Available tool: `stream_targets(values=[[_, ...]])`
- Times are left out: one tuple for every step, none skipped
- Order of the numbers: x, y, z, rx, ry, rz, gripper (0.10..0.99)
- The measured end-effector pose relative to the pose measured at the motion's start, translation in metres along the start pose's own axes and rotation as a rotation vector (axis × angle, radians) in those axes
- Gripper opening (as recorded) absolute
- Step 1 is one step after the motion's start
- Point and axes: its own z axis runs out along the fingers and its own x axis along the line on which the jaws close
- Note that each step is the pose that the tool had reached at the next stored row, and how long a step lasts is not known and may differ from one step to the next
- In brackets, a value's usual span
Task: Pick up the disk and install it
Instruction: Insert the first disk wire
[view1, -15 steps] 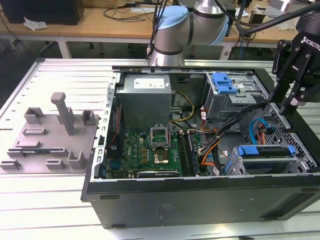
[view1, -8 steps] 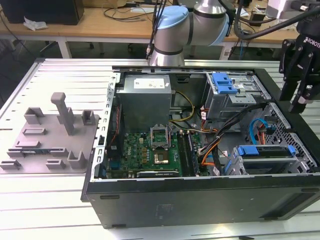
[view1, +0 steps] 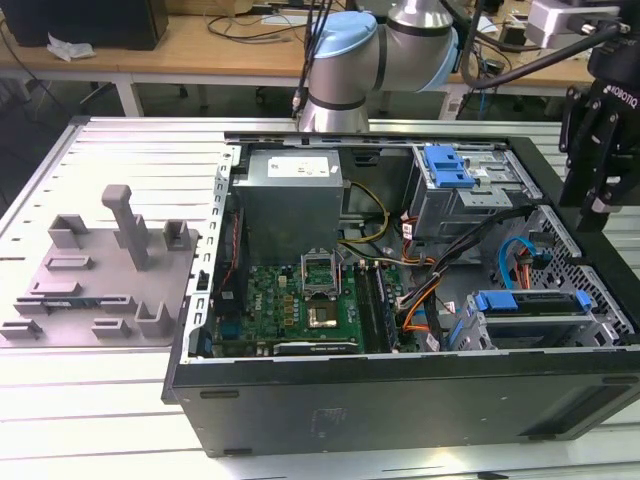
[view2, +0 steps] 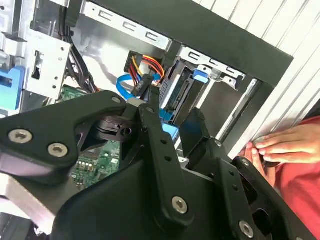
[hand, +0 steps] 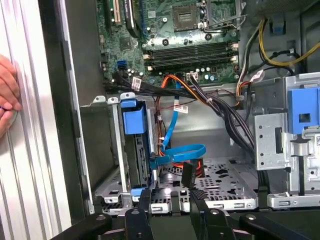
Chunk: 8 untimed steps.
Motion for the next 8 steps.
stream_targets(values=[[-0.0007, 0.0000, 0.0006, 0.000, 0.0037, 0.002, 0.443], [-0.0019, 0.0000, 0.0012, 0.001, 0.0093, 0.003, 0.443], [-0.0048, 0.0003, 0.0020, 0.002, 0.0182, 0.004, 0.443], [-0.0127, 0.0012, 0.0024, 0.003, 0.0306, 0.003, 0.443], [-0.0226, 0.0024, 0.0025, 0.005, 0.0499, 0.001, 0.443], [-0.0270, 0.0029, 0.0025, 0.006, 0.0580, 0.001, 0.443], [-0.0306, 0.0034, 0.0027, 0.007, 0.0630, 0.000, 0.443], [-0.0331, 0.0037, 0.0049, 0.006, 0.0666, 0.004, 0.443]])
